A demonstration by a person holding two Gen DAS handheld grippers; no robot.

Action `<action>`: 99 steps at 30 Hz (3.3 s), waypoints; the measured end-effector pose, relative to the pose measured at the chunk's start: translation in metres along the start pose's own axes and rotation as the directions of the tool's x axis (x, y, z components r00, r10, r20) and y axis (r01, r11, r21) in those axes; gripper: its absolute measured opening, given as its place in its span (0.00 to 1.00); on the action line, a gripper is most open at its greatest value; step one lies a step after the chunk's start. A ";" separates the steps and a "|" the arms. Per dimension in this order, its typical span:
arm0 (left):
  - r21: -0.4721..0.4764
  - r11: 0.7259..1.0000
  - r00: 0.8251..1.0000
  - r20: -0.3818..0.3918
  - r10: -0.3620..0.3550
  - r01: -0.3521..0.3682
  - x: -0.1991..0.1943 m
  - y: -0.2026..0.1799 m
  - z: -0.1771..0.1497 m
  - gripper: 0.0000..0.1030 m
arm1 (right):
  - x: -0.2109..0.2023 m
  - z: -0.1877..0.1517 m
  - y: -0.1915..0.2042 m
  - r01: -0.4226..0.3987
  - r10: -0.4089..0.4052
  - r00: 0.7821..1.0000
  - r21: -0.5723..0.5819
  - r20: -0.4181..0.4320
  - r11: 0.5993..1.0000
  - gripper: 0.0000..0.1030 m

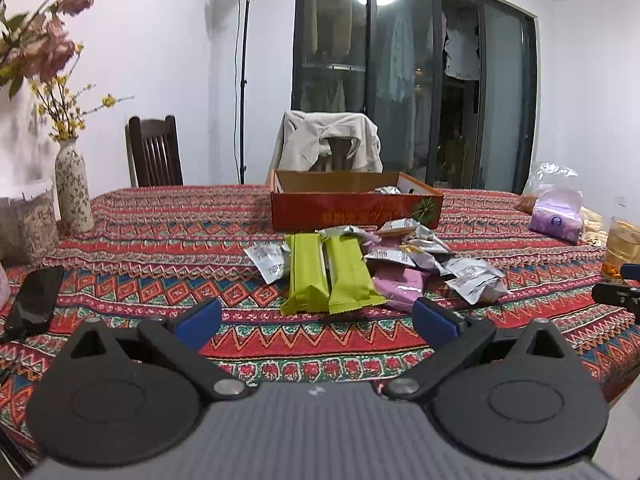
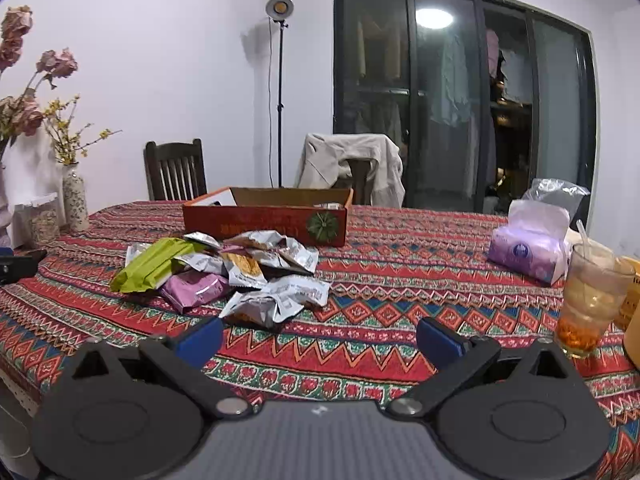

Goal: Organize snacks
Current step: 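Withdraw both tools from the box back toward the snack pile, then grasp a lime-green bar with the left tool while the right tool grasps a white packet, then drop the green bar and white packet into the orange box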

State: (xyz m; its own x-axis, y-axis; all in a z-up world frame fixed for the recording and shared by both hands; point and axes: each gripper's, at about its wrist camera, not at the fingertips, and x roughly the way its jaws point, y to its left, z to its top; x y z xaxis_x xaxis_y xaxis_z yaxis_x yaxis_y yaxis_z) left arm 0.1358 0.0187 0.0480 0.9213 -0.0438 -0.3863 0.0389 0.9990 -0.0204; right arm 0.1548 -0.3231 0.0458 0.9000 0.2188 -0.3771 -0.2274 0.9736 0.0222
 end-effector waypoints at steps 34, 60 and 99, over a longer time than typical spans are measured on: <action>-0.054 0.992 0.962 -0.242 -0.123 0.113 0.194 -0.022 0.031 0.53 | 0.183 0.044 0.034 -0.327 0.266 0.924 -0.210 -0.273 0.921 0.27; 0.044 0.996 0.950 -0.306 -0.060 0.077 0.149 -0.030 0.007 0.39 | 0.161 0.024 0.019 -0.286 0.248 0.918 -0.082 -0.311 0.955 0.61; -0.071 0.997 0.924 -0.382 -0.033 0.006 0.470 0.046 0.201 0.58 | 0.543 0.235 0.036 -0.241 0.228 0.888 0.018 -0.398 0.970 0.52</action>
State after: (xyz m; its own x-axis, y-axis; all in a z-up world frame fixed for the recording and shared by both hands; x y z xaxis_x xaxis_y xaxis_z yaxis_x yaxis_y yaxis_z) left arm 0.6484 0.0453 0.0507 0.7022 -0.0745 -0.7081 0.0170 0.9960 -0.0879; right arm 0.7225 -0.1537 0.0599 0.5996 0.3905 -0.6985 -0.4310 0.8930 0.1292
